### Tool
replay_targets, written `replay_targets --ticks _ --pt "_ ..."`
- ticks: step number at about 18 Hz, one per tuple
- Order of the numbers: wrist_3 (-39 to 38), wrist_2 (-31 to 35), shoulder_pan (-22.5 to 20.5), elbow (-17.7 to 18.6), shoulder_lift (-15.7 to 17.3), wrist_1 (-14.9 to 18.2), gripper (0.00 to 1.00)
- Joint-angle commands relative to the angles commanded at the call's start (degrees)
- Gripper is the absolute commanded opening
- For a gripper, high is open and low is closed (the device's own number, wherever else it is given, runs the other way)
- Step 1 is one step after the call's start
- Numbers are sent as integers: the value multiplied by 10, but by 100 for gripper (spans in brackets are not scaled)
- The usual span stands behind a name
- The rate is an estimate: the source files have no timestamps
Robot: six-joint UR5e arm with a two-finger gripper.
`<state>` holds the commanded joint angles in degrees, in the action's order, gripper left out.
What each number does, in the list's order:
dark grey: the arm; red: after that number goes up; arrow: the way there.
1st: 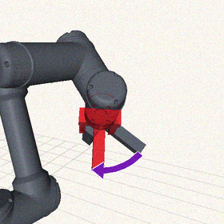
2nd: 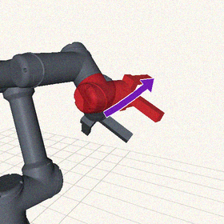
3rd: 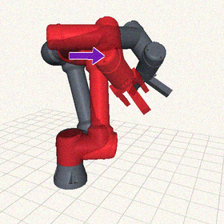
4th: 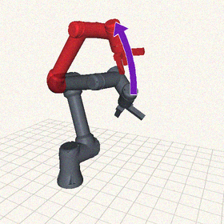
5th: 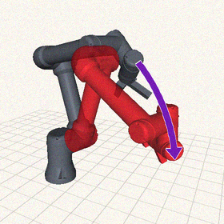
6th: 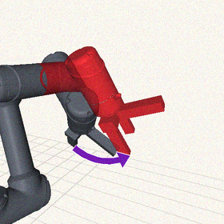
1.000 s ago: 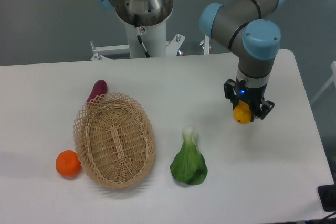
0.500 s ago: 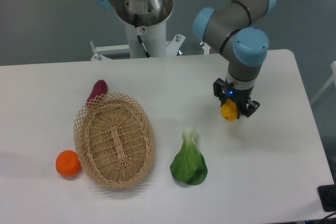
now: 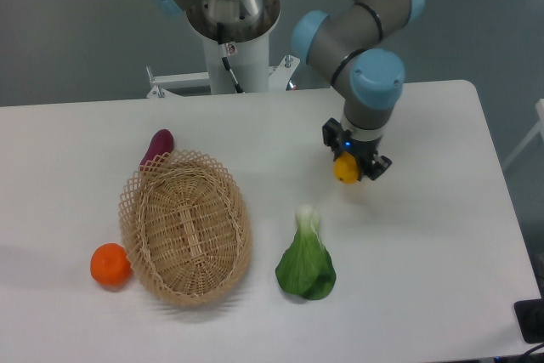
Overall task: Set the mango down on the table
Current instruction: 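Move the held mango toward the basket and lower it to the table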
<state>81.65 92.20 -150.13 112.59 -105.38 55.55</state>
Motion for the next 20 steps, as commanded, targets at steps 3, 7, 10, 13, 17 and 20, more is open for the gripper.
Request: replay_targets --ticks 3,7,10,13,17,20 --pt "-3 1 20 4 -4 0 30" --pt "-3 0 33 17 -4 0 39" --pt "5 -3 33 16 -4 0 70" --pt "-3 -4 34 15 -4 -2 100" --pt "-2 -5 33 10 -2 -2 100" --pt "-2 -6 29 4 -1 -2 100"
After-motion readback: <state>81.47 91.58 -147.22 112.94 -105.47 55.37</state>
